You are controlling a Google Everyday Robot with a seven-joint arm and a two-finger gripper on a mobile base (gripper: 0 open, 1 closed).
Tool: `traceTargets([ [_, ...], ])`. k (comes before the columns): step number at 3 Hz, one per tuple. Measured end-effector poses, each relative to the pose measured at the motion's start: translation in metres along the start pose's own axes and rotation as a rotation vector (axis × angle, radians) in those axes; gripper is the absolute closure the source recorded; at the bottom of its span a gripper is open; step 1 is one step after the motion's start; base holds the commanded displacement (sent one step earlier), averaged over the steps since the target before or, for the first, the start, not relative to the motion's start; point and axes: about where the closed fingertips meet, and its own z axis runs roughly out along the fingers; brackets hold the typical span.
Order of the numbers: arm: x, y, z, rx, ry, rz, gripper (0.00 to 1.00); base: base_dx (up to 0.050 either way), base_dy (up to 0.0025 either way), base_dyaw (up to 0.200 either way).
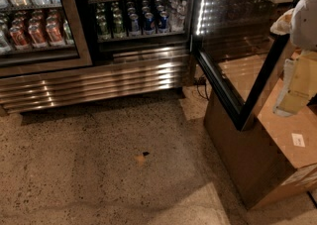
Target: Close right fridge door
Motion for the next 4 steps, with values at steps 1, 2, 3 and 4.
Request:
traceTargets([
  [1, 0.0000, 0.0000, 0.0000, 0.000, 0.000, 0.000, 0.00, 0.046, 0.00000, 0.000],
  [2, 0.0000, 0.0000, 0.0000, 0.000, 0.000, 0.000, 0.00, 0.000, 0.00000, -0.200],
  [3, 0.0000, 0.0000, 0.0000, 0.000, 0.000, 0.000, 0.00, 0.000, -0.00003, -0.200],
  [4, 0.0000, 0.0000, 0.0000, 0.000, 0.000, 0.000, 0.00, 0.044, 0.00201, 0.090],
])
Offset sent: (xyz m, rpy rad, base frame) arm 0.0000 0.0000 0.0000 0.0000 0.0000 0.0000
